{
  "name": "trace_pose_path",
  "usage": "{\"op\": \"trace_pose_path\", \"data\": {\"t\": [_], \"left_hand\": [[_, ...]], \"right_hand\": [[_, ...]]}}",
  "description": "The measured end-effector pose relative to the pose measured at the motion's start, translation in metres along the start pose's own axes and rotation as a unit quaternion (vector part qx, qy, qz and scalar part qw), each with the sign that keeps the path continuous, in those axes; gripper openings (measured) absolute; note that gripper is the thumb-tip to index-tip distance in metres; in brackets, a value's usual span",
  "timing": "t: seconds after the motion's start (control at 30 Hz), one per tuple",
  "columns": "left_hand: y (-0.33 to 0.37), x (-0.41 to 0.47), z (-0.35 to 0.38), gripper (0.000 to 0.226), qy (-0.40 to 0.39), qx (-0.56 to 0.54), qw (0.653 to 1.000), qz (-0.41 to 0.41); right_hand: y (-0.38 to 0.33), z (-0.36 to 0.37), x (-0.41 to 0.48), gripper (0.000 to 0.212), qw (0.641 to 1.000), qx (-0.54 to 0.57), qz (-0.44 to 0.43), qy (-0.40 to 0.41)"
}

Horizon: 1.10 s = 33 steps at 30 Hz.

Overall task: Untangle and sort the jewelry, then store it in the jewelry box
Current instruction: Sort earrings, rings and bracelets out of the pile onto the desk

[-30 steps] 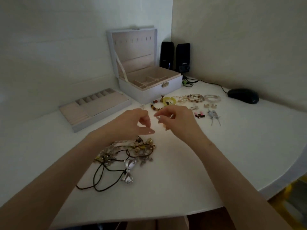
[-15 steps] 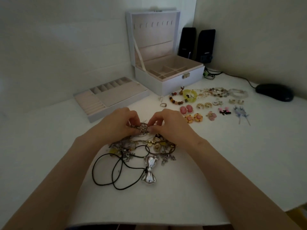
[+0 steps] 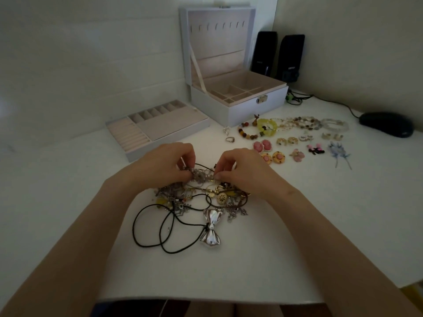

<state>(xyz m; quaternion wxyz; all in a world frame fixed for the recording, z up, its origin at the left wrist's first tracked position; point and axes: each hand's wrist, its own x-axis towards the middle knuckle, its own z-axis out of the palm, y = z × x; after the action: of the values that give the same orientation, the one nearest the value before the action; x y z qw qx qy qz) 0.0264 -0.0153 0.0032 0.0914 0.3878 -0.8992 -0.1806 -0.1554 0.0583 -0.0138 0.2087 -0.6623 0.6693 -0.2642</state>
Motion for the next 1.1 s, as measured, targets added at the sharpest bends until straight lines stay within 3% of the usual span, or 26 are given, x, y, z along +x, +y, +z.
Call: {"op": "trace_pose_path", "data": {"t": [0.2,0.5,0.63,0.73,0.87,1.1], "left_hand": [[0.0,0.0,0.0,0.017,0.067,-0.019,0.997,-0.014],[-0.005,0.004,0.005,0.015,0.042,0.075,0.996,-0.002],[-0.003,0.002,0.004,0.036,0.032,0.079,0.996,0.01],[-0.003,0.004,0.006,0.044,0.005,0.097,0.995,-0.011],[-0.005,0.005,0.006,0.029,-0.003,0.086,0.996,-0.017],[-0.004,0.005,0.005,0.006,0.015,0.041,0.999,0.019]], "right_hand": [[0.004,-0.009,-0.002,0.021,0.995,0.072,0.046,0.057],[-0.001,-0.015,-0.01,0.019,0.974,0.22,0.047,-0.014],[-0.003,-0.016,-0.01,0.03,0.993,0.114,0.001,0.018],[-0.003,-0.022,-0.012,0.025,0.997,0.077,0.006,-0.022],[-0.003,-0.023,-0.015,0.016,0.991,0.054,0.019,-0.121],[-0.008,-0.012,-0.013,0.012,0.997,0.006,-0.004,-0.082]]}}
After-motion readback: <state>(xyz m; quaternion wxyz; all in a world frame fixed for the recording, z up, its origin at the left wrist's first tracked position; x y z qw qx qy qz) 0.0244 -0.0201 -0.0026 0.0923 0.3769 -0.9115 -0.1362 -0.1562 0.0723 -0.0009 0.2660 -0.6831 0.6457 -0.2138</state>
